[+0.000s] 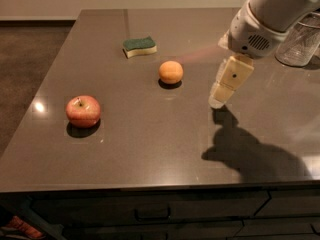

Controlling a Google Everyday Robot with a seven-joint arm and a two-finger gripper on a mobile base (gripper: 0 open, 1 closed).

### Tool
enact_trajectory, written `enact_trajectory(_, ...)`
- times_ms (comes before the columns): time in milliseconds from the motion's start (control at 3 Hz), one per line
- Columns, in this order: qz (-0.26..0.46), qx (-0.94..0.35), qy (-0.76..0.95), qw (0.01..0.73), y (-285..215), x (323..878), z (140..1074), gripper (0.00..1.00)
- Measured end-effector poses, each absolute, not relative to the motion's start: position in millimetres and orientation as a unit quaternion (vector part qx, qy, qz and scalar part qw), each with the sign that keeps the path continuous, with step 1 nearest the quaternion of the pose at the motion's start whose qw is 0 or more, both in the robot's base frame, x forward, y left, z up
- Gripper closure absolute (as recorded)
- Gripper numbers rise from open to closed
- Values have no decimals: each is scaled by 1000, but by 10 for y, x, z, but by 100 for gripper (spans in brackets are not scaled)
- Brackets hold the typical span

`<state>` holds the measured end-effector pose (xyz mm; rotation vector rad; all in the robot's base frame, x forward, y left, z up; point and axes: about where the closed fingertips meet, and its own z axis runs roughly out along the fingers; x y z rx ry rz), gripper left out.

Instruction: Move orange near sponge

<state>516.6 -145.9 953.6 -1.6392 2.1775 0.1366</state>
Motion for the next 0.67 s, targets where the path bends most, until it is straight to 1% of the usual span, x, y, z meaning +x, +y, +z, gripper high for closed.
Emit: enact_trajectory(667, 77, -545, 801, 234, -997, 5804, 9218, 0)
